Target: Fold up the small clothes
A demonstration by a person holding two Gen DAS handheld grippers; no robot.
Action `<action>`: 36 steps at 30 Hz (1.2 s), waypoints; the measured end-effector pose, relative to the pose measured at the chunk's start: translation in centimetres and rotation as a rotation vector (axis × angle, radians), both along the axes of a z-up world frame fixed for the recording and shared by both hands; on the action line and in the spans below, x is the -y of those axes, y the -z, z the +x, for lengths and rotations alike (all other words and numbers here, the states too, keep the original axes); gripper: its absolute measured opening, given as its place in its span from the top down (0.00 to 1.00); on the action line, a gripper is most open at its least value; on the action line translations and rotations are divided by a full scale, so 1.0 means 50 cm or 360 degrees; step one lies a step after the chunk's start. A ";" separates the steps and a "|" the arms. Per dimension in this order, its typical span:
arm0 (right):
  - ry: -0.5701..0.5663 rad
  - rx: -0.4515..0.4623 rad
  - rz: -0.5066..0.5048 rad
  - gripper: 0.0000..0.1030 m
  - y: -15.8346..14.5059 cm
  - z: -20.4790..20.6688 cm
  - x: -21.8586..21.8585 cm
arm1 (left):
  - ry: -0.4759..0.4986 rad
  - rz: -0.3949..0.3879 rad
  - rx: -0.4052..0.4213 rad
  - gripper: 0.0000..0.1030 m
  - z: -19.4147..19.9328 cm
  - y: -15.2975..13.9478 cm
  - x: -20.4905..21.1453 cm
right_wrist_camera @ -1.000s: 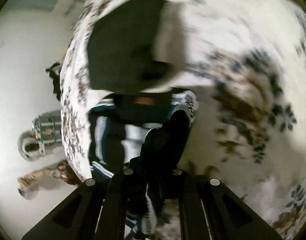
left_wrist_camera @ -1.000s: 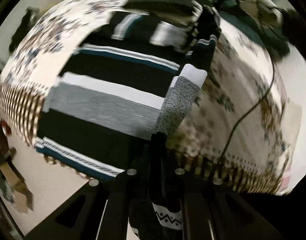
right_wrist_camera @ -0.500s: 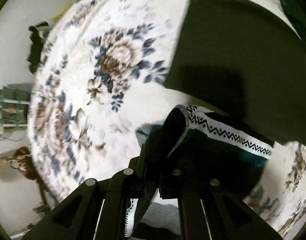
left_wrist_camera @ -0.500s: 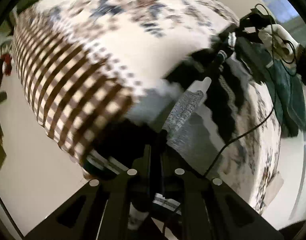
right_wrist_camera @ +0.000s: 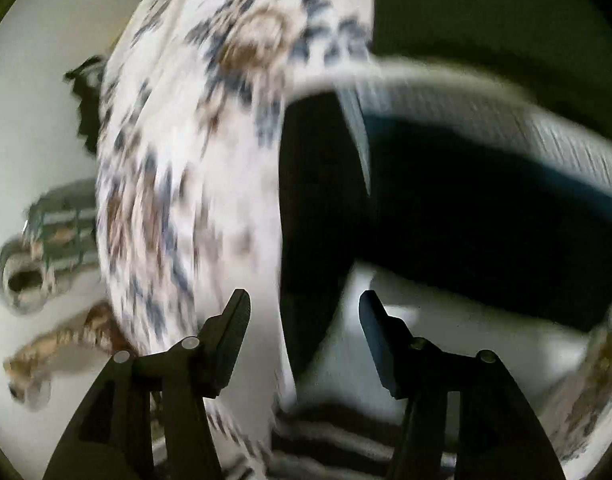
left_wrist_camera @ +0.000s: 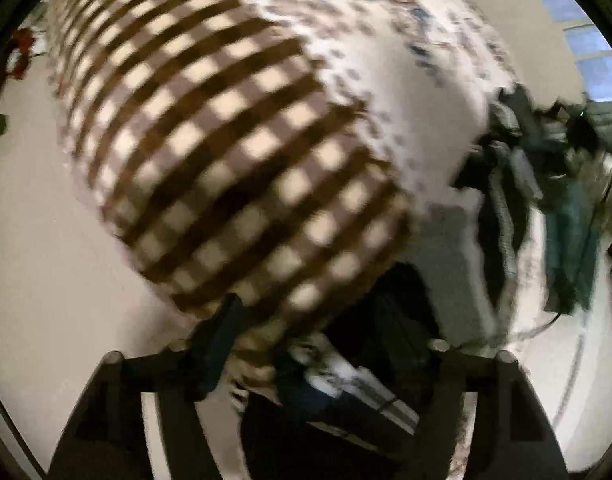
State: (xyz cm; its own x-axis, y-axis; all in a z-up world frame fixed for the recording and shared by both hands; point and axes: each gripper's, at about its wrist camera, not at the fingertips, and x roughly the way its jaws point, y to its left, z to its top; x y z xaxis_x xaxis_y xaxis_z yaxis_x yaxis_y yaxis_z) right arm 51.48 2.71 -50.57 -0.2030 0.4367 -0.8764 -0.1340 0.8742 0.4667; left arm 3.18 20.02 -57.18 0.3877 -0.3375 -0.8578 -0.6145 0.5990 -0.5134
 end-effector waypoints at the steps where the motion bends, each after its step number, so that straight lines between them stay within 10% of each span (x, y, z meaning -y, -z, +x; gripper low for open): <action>1: -0.0033 0.0015 -0.0052 0.43 -0.003 -0.056 0.028 | 0.0031 -0.0018 0.0001 0.35 0.004 -0.002 0.011; 7: 0.0017 -0.0187 -0.0165 0.43 0.062 -0.358 0.175 | 0.0329 0.0119 -0.0097 0.37 0.053 0.014 0.096; 10: 0.0113 -0.0303 -0.0212 0.43 0.117 -0.488 0.234 | 0.0408 0.0195 -0.0133 0.75 0.069 0.025 0.116; 15: 0.0315 -0.0547 -0.0124 0.43 0.211 -0.672 0.303 | 0.0530 0.0345 -0.0166 0.91 0.087 0.015 0.146; 17: 0.0362 -0.0558 -0.0072 0.68 0.237 -0.724 0.313 | 0.0547 0.0368 -0.0193 0.91 0.092 0.014 0.147; 19: 0.0378 -0.0546 -0.0059 0.71 0.247 -0.750 0.318 | 0.0539 0.0349 -0.0218 0.91 0.092 -0.002 0.144; 23: 0.0440 -0.0529 0.0033 0.71 0.214 -0.738 0.366 | 0.0526 0.0324 -0.0158 0.78 0.136 -0.091 0.135; 26: 0.0539 -0.0410 0.0092 0.52 0.157 -0.681 0.438 | 0.0525 0.0291 0.0024 0.34 0.191 -0.144 0.113; 36: 0.0881 0.0100 0.0102 0.48 0.002 -0.266 0.553 | 0.0628 0.0150 0.0418 0.33 0.712 -0.140 0.066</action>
State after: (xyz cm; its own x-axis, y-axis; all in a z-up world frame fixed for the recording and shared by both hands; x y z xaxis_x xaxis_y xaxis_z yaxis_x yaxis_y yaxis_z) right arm 38.19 -24.96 -50.68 0.1233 0.5160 -0.8476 0.3077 0.7922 0.5270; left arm 38.78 16.71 -50.18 0.4534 -0.4282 -0.7817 -0.1875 0.8116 -0.5533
